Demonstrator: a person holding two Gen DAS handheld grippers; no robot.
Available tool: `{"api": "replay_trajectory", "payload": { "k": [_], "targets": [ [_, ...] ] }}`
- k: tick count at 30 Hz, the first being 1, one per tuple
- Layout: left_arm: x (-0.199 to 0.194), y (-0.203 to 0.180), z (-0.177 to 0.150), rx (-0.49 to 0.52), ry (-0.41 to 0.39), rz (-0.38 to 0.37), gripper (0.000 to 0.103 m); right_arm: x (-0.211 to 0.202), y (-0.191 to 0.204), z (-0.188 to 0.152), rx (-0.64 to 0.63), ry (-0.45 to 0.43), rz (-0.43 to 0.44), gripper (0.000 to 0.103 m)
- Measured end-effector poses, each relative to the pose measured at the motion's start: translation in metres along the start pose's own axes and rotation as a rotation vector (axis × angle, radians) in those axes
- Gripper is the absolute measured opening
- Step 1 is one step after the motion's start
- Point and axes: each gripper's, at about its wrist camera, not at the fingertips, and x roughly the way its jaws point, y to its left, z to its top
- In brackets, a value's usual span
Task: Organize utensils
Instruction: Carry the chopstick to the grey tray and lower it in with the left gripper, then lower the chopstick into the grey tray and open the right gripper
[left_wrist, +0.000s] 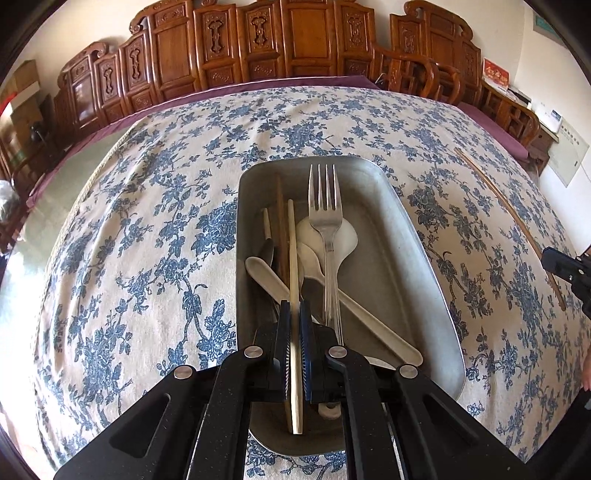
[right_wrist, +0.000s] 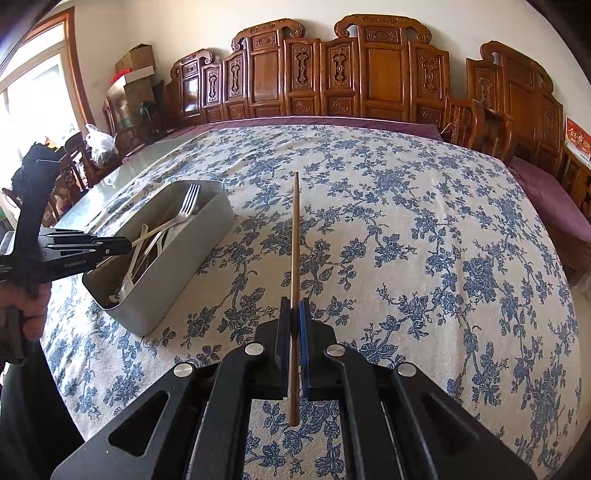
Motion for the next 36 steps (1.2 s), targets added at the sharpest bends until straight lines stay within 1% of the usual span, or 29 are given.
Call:
{"api": "replay_trajectory", "payload": {
  "k": [6, 9, 10, 18, 25, 34, 36],
  "targets": [
    [-0.003, 0.001, 0.0, -0.005, -0.008, 0.0, 0.005, -0.002, 0.005, 0.002, -0.005, -0.004, 0.009, 0.006],
    [-0.01, 0.003, 0.001, -0.016, -0.031, -0.005, 0.013, -0.006, 0.013, 0.004, -0.015, -0.013, 0.023, 0.006],
    [-0.012, 0.003, 0.002, -0.017, -0.037, -0.005, 0.014, -0.007, 0.016, 0.004, -0.019, -0.014, 0.029, 0.006],
    [-0.033, 0.012, 0.002, -0.036, -0.091, -0.013, 0.015, -0.009, 0.055, 0.014, -0.035, -0.022, 0.111, 0.006],
    [-0.043, 0.023, 0.001, -0.054, -0.117, -0.026, 0.015, 0.006, 0.096, 0.025, -0.064, 0.0, 0.143, 0.006],
    [-0.051, 0.036, -0.003, -0.069, -0.135, -0.04, 0.015, 0.04, 0.138, 0.037, -0.029, 0.035, 0.197, 0.006],
    [-0.053, 0.038, -0.006, -0.071, -0.136, -0.04, 0.015, 0.048, 0.143, 0.038, -0.022, 0.039, 0.194, 0.006]
  ]
}}
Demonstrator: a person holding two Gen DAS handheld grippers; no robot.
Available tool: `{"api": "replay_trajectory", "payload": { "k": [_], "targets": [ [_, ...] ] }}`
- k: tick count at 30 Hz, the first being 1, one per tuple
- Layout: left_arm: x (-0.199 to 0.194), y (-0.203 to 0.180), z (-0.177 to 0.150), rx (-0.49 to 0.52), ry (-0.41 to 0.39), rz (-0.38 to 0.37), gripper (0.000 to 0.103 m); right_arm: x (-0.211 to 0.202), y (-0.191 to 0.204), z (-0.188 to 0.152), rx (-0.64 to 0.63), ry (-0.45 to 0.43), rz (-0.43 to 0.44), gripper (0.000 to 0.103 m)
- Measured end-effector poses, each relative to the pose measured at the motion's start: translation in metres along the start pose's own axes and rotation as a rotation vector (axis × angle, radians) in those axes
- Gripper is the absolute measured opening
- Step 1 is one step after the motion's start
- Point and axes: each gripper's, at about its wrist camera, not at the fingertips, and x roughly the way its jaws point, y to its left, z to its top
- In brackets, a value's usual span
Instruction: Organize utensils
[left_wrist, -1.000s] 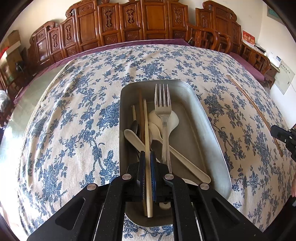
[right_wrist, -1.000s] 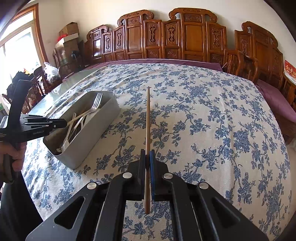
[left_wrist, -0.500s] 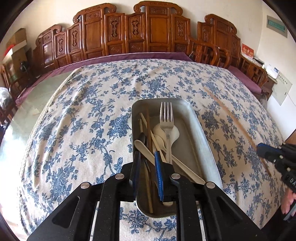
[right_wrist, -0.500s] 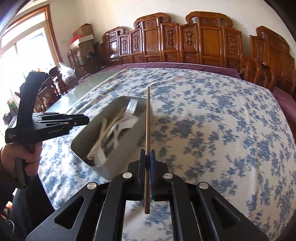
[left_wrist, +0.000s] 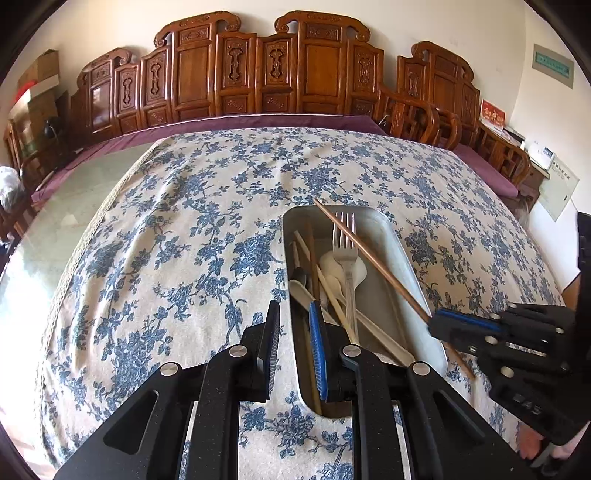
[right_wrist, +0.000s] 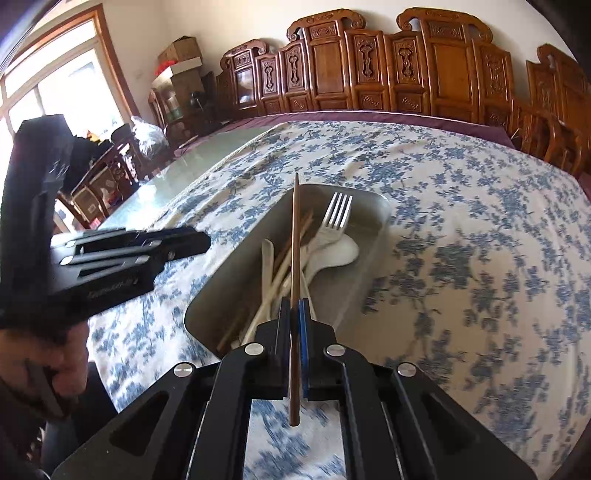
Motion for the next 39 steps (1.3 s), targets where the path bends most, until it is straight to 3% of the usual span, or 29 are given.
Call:
{"api": "replay_trajectory", "payload": {
  "k": [12, 19, 32, 39],
  "targets": [
    [-0.004, 0.01, -0.01, -0.011, -0.002, -0.009, 0.015, 0.035, 0.003, 0.007, 0.071, 0.048, -0.037, 0.006],
    [-0.006, 0.012, -0.01, -0.01, -0.008, -0.008, 0.015, 0.04, 0.005, 0.007, 0.075, 0.043, -0.011, 0.008],
    [-0.022, 0.003, -0.012, 0.001, -0.026, -0.009, 0.016, -0.007, 0.005, 0.005, 0.023, -0.061, -0.012, 0.014],
    [-0.046, -0.01, -0.015, 0.015, -0.056, -0.02, 0.027, -0.055, 0.001, -0.002, 0.042, -0.118, -0.024, 0.014]
  ]
}}
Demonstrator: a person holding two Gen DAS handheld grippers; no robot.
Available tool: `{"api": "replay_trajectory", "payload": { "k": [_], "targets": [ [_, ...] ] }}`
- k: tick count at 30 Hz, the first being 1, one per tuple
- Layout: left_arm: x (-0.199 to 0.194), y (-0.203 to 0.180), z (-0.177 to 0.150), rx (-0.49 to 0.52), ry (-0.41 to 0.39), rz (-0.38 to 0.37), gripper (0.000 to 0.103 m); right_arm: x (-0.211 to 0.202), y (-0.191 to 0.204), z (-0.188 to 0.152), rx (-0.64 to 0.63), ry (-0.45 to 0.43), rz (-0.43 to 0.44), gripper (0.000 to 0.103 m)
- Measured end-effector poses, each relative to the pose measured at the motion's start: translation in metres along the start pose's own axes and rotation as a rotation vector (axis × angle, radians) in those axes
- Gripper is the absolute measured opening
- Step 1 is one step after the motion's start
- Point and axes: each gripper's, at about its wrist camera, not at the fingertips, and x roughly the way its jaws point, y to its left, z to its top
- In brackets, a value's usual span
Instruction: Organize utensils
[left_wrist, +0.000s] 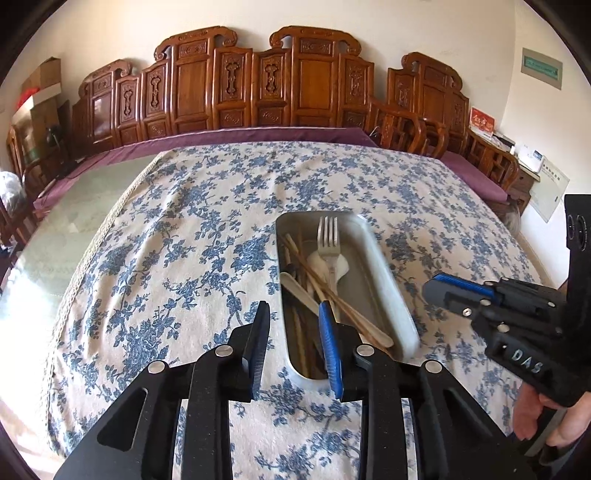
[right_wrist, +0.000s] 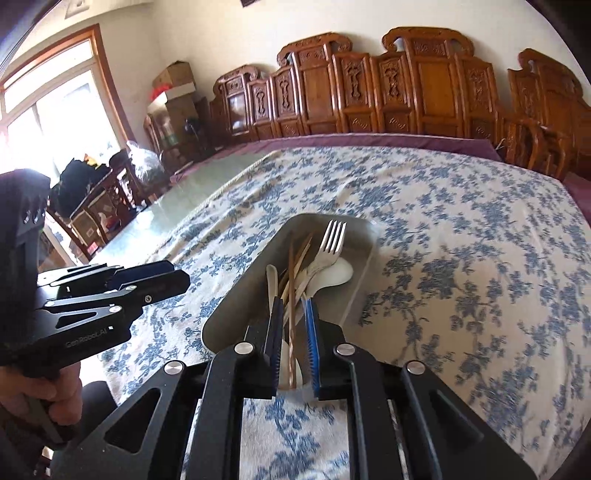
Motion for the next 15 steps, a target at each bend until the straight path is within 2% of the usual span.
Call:
{"api": "replay_trajectory", "payload": {
  "k": [2, 3, 4, 6, 8, 9, 10, 11, 13, 15],
  "targets": [
    [-0.007, -0.004, -0.001, 0.003, -0.008, -0.002, 0.033, -0.014, 0.0, -0.003, 0.001, -0.012, -0.013, 0.014],
    [-0.012, -0.006, -0.001, 0.004, -0.014, -0.004, 0.039, -0.021, 0.001, -0.004, -0.001, -0.016, -0.024, 0.015],
    [-0.015, -0.008, -0.002, 0.005, -0.018, -0.006, 0.044, -0.027, 0.002, -0.006, -0.004, -0.021, -0.039, 0.02],
    [-0.023, -0.012, -0.003, 0.008, -0.021, -0.007, 0.045, -0.038, 0.004, -0.011, -0.002, -0.031, -0.071, 0.03],
    [-0.03, -0.016, -0.005, 0.008, -0.024, -0.006, 0.06, -0.049, 0.002, -0.016, 0.015, -0.033, -0.091, 0.038],
    [-0.035, -0.018, -0.006, 0.008, -0.033, -0.004, 0.069, -0.054, 0.001, -0.018, 0.022, -0.034, -0.107, 0.044],
    [-0.038, -0.019, -0.007, 0.008, -0.038, -0.003, 0.074, -0.061, 0.0, -0.02, 0.028, -0.041, -0.127, 0.053],
    [-0.042, -0.021, -0.008, 0.007, -0.043, -0.003, 0.076, -0.067, -0.001, -0.022, 0.03, -0.048, -0.149, 0.058],
    [-0.049, -0.025, -0.01, 0.009, -0.046, 0.0, 0.084, -0.08, -0.002, -0.026, 0.039, -0.062, -0.194, 0.077],
    [-0.056, -0.03, -0.011, 0.016, -0.052, 0.005, 0.086, -0.092, -0.005, -0.029, 0.055, -0.071, -0.226, 0.088]
  ]
}}
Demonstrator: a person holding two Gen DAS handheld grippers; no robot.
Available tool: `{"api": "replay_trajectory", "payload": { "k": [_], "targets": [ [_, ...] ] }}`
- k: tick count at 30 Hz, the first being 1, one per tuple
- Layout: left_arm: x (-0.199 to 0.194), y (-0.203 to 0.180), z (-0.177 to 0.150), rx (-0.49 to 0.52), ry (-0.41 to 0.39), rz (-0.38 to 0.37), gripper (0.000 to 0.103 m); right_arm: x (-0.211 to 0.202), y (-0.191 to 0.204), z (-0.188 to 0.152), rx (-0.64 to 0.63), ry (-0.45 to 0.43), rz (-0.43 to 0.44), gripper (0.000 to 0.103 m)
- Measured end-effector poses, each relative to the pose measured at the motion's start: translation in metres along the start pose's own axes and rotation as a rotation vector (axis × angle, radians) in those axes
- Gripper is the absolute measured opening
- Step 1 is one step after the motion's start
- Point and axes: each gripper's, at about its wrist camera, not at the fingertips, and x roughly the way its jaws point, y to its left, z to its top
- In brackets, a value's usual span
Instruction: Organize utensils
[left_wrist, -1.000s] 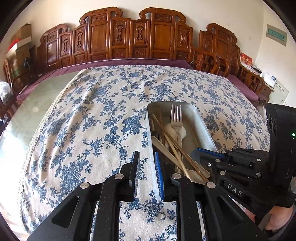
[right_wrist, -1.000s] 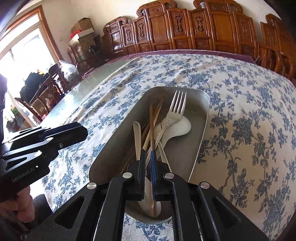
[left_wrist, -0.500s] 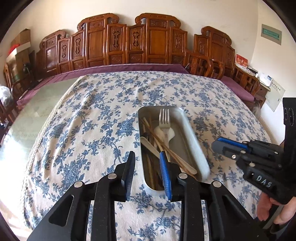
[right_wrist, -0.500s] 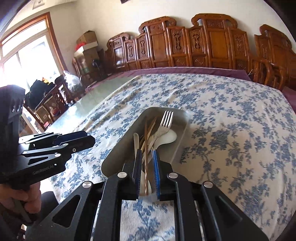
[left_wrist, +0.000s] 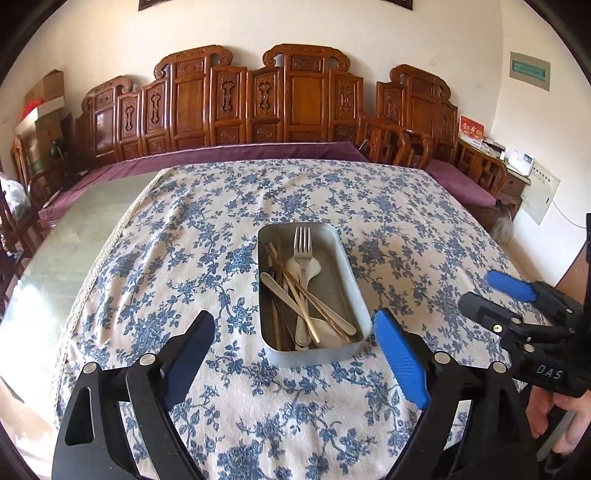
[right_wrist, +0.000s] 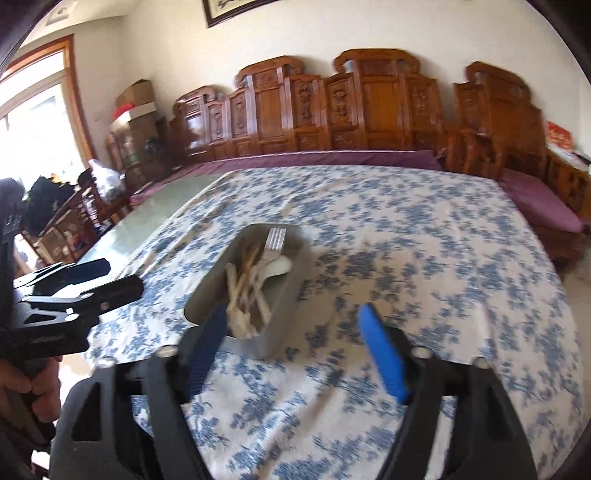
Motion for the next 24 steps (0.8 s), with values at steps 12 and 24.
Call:
{"api": "replay_trajectory", "payload": {
  "k": [12, 24],
  "targets": [
    [-0.05, -0.031, 0.004, 0.038, -0.065, 0.001, 0.095, -0.059, -0.011, -0.002, 0.025, -0.051, -0.097, 0.101],
    [-0.111, -0.056, 0.024, 0.048, -0.177, -0.021, 0.095, -0.134, 0.012, 0.028, -0.055, -0.231, -0.131, 0.101]
  ]
}}
